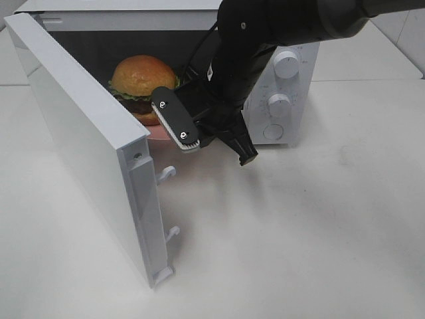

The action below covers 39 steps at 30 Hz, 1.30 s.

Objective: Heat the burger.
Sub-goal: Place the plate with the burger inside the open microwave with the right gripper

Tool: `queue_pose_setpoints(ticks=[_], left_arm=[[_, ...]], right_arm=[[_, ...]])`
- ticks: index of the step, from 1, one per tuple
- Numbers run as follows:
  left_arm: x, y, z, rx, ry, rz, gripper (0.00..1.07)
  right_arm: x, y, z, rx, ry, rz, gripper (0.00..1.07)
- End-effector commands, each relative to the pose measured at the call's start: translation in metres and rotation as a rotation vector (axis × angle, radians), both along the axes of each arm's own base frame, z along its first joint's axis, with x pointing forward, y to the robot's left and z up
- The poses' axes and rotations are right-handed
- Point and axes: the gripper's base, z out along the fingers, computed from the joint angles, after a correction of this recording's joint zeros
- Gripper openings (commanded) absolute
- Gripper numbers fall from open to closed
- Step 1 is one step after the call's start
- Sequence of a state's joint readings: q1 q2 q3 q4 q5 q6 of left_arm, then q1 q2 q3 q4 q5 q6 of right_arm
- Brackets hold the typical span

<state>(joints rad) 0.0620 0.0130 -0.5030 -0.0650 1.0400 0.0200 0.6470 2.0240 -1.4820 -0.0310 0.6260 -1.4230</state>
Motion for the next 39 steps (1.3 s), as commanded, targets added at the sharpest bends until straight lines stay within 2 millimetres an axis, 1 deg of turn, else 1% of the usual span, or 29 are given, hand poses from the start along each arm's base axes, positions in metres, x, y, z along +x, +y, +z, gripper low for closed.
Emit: queue_pose_setpoints(ticks=[1,3,6,8,13,19,21,22,23,27,34,39], left_arm=[[0.000,0.000,-0.001,-0.002,-0.002,-0.007,0.98],[0.000,0.000,-0.001,-0.002,-0.002,-0.007,0.98],[0.000,0.000,-0.001,-0.002,-0.002,-0.007,0.98],[0.000,0.000,-0.001,-0.002,-0.002,-0.007,0.98],[0.000,0.000,-0.001,-0.002,-0.002,-0.007,0.98],[0.000,0.000,-0.001,-0.002,-0.002,-0.007,0.98],[0.000,0.000,-0.001,-0.002,-0.002,-0.007,0.98],[0.000,0.000,-0.001,-0.002,-0.002,-0.007,0.98],[0.000,0.000,-0.001,-0.002,-0.002,-0.007,0.98],[0.000,0.000,-0.001,-0.002,-0.002,-0.007,0.98],[0.000,0.000,-0.001,-0.002,-0.002,-0.007,0.98],[0.000,0.000,-0.001,-0.001,-0.002,-0.006,0.98]], right_arm=[[0.014,0.000,0.011,0.033,-0.070,-0.049,0.00],[0.022,0.006,0.008,0.040,-0.065,-0.076,0.00],[0.024,0.007,0.007,0.035,-0.065,-0.075,0.00],[0.032,0.012,0.005,0.025,-0.075,-0.073,0.00],[0.042,0.019,-0.001,0.024,-0.074,-0.078,0.00],[0.052,0.024,-0.002,0.025,-0.086,-0.115,0.00],[0.059,0.026,-0.002,0.017,-0.094,-0.150,0.00],[0.059,0.026,-0.002,0.017,-0.094,-0.150,0.00],[0.064,0.028,0.000,0.026,-0.112,-0.174,0.00],[0.070,0.032,-0.001,0.045,-0.120,-0.195,0.00],[0.083,0.040,-0.009,0.050,-0.144,-0.212,0.00],[0.087,0.043,-0.014,0.066,-0.130,-0.263,0.01]])
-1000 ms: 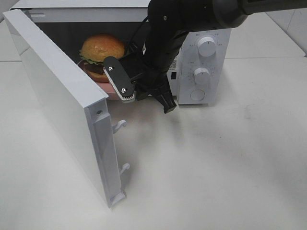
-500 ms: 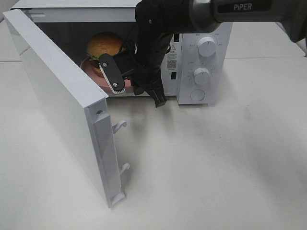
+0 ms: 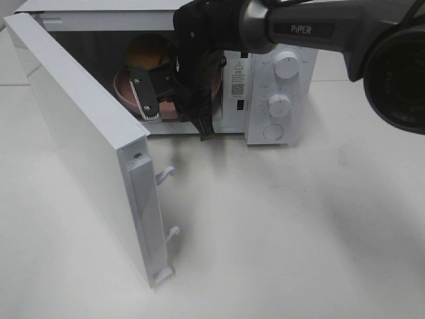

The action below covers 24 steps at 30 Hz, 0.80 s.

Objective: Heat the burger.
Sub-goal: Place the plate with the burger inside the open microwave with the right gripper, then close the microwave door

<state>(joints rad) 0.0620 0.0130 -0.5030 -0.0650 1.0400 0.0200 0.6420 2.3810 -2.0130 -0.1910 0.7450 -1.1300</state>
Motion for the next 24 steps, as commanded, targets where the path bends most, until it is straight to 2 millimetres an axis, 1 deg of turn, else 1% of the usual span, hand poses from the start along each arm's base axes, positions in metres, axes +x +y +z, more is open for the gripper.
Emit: queue_pose_setpoints(ticks=[1,4,6,7,8,9,10,11,12,13,14,15,16,17,18,19,20,21,23,24], left_arm=[[0.000,0.000,-0.001,-0.001,-0.002,-0.006,0.98],[0.000,0.000,-0.001,0.001,-0.002,-0.005,0.98],[0.000,0.000,-0.001,0.001,-0.002,-0.005,0.98],[0.000,0.000,-0.001,0.001,-0.002,-0.005,0.98],[0.000,0.000,-0.001,0.001,-0.002,-0.005,0.98],[0.000,0.000,-0.001,0.001,-0.002,-0.005,0.98],[0.000,0.000,-0.001,0.001,-0.002,-0.005,0.98],[0.000,0.000,-0.001,0.001,-0.002,-0.005,0.98],[0.000,0.000,-0.001,0.001,-0.002,-0.005,0.98],[0.000,0.000,-0.001,0.001,-0.002,-0.005,0.98],[0.000,0.000,-0.001,0.001,-0.002,-0.005,0.98],[0.000,0.000,-0.001,0.001,-0.002,-0.005,0.98],[0.000,0.000,-0.001,0.001,-0.002,-0.005,0.98],[0.000,0.000,-0.001,0.001,-0.002,-0.005,0.98],[0.000,0.000,-0.001,0.001,-0.002,-0.005,0.98],[0.000,0.000,-0.001,0.001,-0.002,-0.005,0.98],[0.000,0.000,-0.001,0.001,-0.002,-0.005,0.98],[0.000,0.000,-0.001,0.001,-0.002,-0.005,0.98],[0.000,0.000,-0.001,0.001,-0.002,-0.005,0.98],[0.000,0.000,-0.001,0.001,-0.002,-0.005,0.98]], right_arm=[[0.008,0.000,0.011,0.042,-0.051,-0.036,0.01],[0.008,0.000,0.008,0.038,-0.049,-0.039,0.03],[0.009,0.000,0.006,0.033,-0.064,-0.032,0.08],[0.009,0.000,0.006,0.033,-0.064,-0.032,0.08],[0.010,0.001,0.007,0.048,-0.074,-0.042,0.13],[0.010,0.001,0.007,0.048,-0.074,-0.042,0.13],[0.011,0.001,0.007,0.056,-0.081,-0.044,0.20],[0.011,0.001,0.007,0.057,-0.082,-0.044,0.24],[0.011,0.001,0.007,0.057,-0.082,-0.044,0.24],[0.011,0.001,0.007,0.057,-0.081,-0.044,0.33],[0.011,0.001,0.007,0.057,-0.081,-0.044,0.37],[0.011,0.001,0.007,0.057,-0.081,-0.044,0.37],[0.011,0.001,0.007,0.058,-0.077,-0.046,0.44],[0.011,0.001,0.007,0.058,-0.077,-0.046,0.44],[0.010,0.001,0.007,0.056,-0.068,-0.049,0.49],[0.009,0.001,0.005,0.051,-0.062,-0.050,0.51],[0.009,0.001,0.005,0.051,-0.062,-0.050,0.51],[0.008,0.001,0.003,0.057,-0.050,-0.053,0.55],[0.007,0.001,0.002,0.063,-0.039,-0.053,0.57],[0.004,0.002,-0.001,0.067,-0.025,-0.049,0.60]])
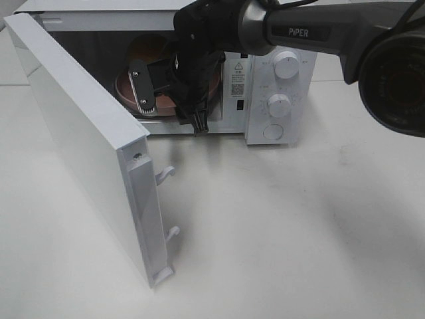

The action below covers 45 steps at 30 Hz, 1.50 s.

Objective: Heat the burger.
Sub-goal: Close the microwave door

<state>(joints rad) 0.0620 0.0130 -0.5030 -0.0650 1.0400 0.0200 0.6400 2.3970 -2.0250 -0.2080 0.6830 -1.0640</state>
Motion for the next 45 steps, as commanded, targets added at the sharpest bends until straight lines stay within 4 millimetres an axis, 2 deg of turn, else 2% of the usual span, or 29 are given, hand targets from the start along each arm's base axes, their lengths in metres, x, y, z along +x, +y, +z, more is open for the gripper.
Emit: queue_pose_setpoints(ticks=[1,4,6,11,19,21,24,26,29,31,37,39,45], left_arm=[[0.000,0.000,-0.001,0.001,-0.002,-0.005,0.98],[0.000,0.000,-0.001,0.001,-0.002,-0.005,0.98],[0.000,0.000,-0.001,0.001,-0.002,-0.005,0.98],[0.000,0.000,-0.001,0.001,-0.002,-0.005,0.98],[0.000,0.000,-0.001,0.001,-0.002,-0.005,0.98],[0.000,0.000,-0.001,0.001,-0.002,-0.005,0.98],[0.000,0.000,-0.001,0.001,-0.002,-0.005,0.98],[0.000,0.000,-0.001,0.001,-0.002,-0.005,0.98],[0.000,0.000,-0.001,0.001,-0.002,-0.005,0.98],[0.000,0.000,-0.001,0.001,-0.002,-0.005,0.98],[0.000,0.000,-0.001,0.001,-0.002,-0.005,0.98],[0.000,0.000,-0.001,0.001,-0.002,-0.005,0.98],[0.000,0.000,-0.001,0.001,-0.002,-0.005,0.98]], right_arm=[[-0.003,-0.001,0.002,0.014,0.017,-0.005,0.60],[-0.007,0.001,0.001,0.021,0.010,0.008,0.65],[-0.012,0.003,0.004,0.048,-0.007,0.019,0.73],[-0.019,-0.001,0.012,0.060,-0.021,0.025,0.80],[-0.035,-0.011,0.017,0.095,-0.019,0.028,0.79],[-0.045,-0.018,0.019,0.096,-0.021,0.034,0.78],[-0.047,-0.021,0.021,0.096,-0.021,0.032,0.78],[-0.053,-0.030,0.030,0.104,-0.038,0.029,0.77],[-0.055,-0.032,0.033,0.107,-0.042,0.029,0.77],[-0.061,-0.042,0.044,0.122,-0.057,0.018,0.76],[-0.067,-0.054,0.052,0.128,-0.051,-0.009,0.76],[-0.075,-0.065,0.058,0.144,-0.043,-0.050,0.76],[-0.090,-0.076,0.067,0.177,-0.024,-0.111,0.76]])
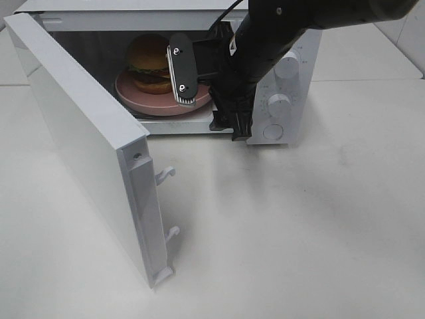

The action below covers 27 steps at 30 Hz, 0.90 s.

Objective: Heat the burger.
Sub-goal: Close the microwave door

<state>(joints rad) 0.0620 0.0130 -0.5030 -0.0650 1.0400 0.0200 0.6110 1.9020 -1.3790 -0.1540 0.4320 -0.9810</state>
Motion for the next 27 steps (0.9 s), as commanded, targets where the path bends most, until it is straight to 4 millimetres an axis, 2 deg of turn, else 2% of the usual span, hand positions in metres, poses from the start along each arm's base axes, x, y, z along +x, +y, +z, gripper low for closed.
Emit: queue_pose_setpoints(ticks=[1,10,19,20,24,25,27], left_arm=[[0.000,0.000,-0.001,0.001,-0.002,-0.005,0.98],[0.000,0.000,-0.001,0.001,-0.002,-0.005,0.98],[0.000,0.000,-0.001,0.001,-0.002,-0.005,0.98],[0.000,0.000,-0.001,0.001,-0.002,-0.005,0.98],[0.000,0.000,-0.001,0.001,-0.002,-0.005,0.98],[0.000,0.000,-0.001,0.001,-0.002,-0.005,0.98],[0.000,0.000,-0.001,0.001,-0.002,-0.005,0.98]], right_arm=[[-0.010,-0.008,0.011,0.037,-0.003,-0.046,0.76],[-0.042,-0.031,0.030,0.145,0.043,-0.206,0.76],[-0.071,-0.051,0.035,0.243,0.103,-0.371,0.76],[-0.079,-0.057,0.037,0.259,0.130,-0.424,0.76],[-0.091,-0.066,0.036,0.278,0.172,-0.508,0.76],[-0.100,-0.073,0.036,0.300,0.206,-0.582,0.76],[-0.104,-0.075,0.037,0.306,0.219,-0.611,0.76]])
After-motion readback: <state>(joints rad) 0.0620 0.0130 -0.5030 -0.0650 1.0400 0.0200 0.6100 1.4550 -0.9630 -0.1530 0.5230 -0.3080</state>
